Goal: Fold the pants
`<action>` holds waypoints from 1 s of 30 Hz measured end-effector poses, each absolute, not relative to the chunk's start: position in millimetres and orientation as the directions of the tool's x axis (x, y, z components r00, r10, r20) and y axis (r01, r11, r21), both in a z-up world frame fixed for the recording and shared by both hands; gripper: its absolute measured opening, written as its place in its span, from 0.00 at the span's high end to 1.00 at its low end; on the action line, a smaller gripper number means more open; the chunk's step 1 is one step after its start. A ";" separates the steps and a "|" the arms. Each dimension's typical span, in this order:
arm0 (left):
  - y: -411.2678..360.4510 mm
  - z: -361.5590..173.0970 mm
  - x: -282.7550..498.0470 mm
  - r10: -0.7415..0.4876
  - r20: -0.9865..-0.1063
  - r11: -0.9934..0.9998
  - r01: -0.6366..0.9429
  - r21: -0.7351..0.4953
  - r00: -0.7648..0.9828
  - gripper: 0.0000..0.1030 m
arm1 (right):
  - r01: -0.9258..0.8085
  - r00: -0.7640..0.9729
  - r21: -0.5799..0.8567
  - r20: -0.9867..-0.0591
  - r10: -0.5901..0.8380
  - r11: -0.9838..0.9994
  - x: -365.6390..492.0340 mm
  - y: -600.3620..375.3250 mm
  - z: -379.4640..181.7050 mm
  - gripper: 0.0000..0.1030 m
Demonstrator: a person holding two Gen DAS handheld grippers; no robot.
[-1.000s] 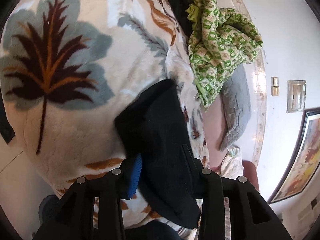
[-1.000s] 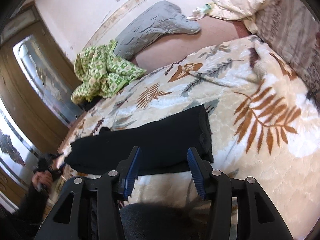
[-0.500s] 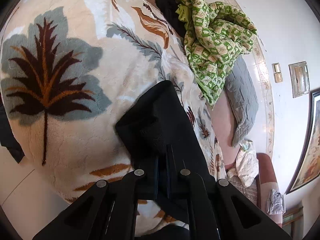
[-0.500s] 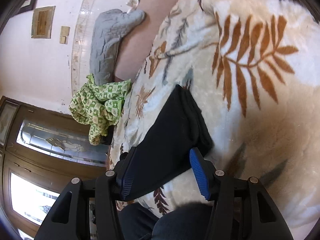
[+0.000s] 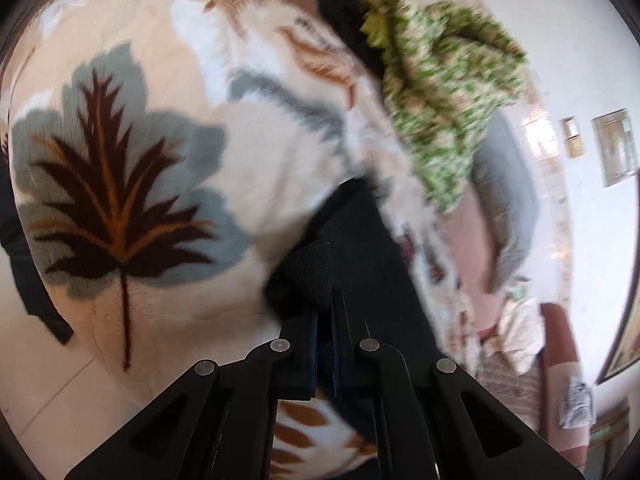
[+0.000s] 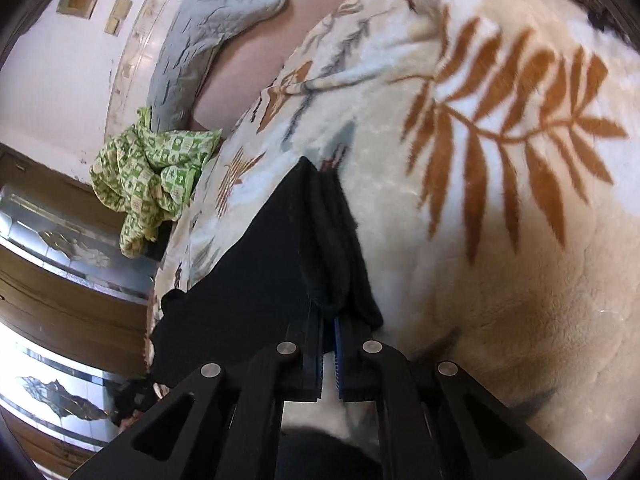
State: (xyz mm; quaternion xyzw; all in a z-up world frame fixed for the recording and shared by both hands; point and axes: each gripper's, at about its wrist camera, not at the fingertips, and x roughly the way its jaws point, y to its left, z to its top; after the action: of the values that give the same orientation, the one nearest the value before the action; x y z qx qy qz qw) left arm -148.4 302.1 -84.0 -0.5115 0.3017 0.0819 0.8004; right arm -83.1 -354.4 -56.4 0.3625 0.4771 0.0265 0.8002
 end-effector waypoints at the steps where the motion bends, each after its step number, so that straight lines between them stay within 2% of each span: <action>1: 301.9 -85.7 -150.0 -0.176 -0.558 0.457 -0.435 -0.776 0.811 0.97 | 0.304 0.543 0.602 -0.747 0.384 0.739 -83.4 -354.8 -55.1 0.98; 6: 300.5 -71.9 -156.4 -0.173 -0.528 0.451 -0.409 -0.793 0.832 0.97 | 0.296 0.549 0.597 -0.745 0.378 0.746 -88.1 -356.1 -48.5 0.98; 14: 301.3 -81.7 -165.4 -0.168 -0.538 0.443 -0.424 -0.790 0.826 0.97 | 0.291 0.545 0.590 -0.749 0.376 0.753 -90.2 -354.6 -53.0 0.98; 19: 299.1 -86.9 -157.7 -0.160 -0.566 0.495 -0.430 -0.755 0.808 0.90 | 0.304 0.548 0.578 -0.756 0.357 0.757 -89.3 -354.9 -49.7 0.98; 20: 297.9 -82.5 -157.4 -0.161 -0.576 0.522 -0.426 -0.739 0.802 0.88 | 0.311 0.558 0.521 -0.777 0.291 0.795 -91.4 -352.0 -38.8 0.94; 21: 296.7 -76.5 -157.9 -0.151 -0.591 0.548 -0.431 -0.717 0.792 0.85 | 0.316 0.569 0.446 -0.795 0.209 0.837 -92.5 -346.2 -25.5 0.86; 22: 296.4 -67.7 -161.3 -0.109 -0.615 0.579 -0.453 -0.678 0.781 0.77 | 0.309 0.589 0.362 -0.799 0.122 0.879 -92.1 -337.6 -8.4 0.78; 24: 293.4 -46.7 -169.7 0.044 -0.652 0.627 -0.529 -0.572 0.757 0.60 | 0.232 0.645 0.294 -0.760 0.079 0.927 -85.3 -316.2 22.7 0.74; 27: 280.1 -11.7 -178.9 0.226 -0.587 0.689 -0.554 -0.468 0.778 0.58 | 0.012 0.692 0.220 -0.706 0.151 0.975 -59.5 -255.6 57.6 0.65; 28: 273.5 -4.0 -175.5 0.244 -0.565 0.709 -0.543 -0.450 0.788 0.57 | -0.072 0.685 0.210 -0.700 0.201 0.975 -50.2 -234.1 60.8 0.61; 30: 253.7 9.5 -151.0 0.189 -0.533 0.782 -0.454 -0.427 0.825 0.56 | -0.302 0.629 0.176 -0.702 0.334 0.937 -26.6 -169.8 57.2 0.61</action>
State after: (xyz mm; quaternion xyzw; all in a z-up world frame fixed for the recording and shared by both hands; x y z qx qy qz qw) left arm -151.0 253.7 9.5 -0.2792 0.2377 0.1759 0.9136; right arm -26.6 -169.8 57.2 0.0207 0.3929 0.1761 0.9023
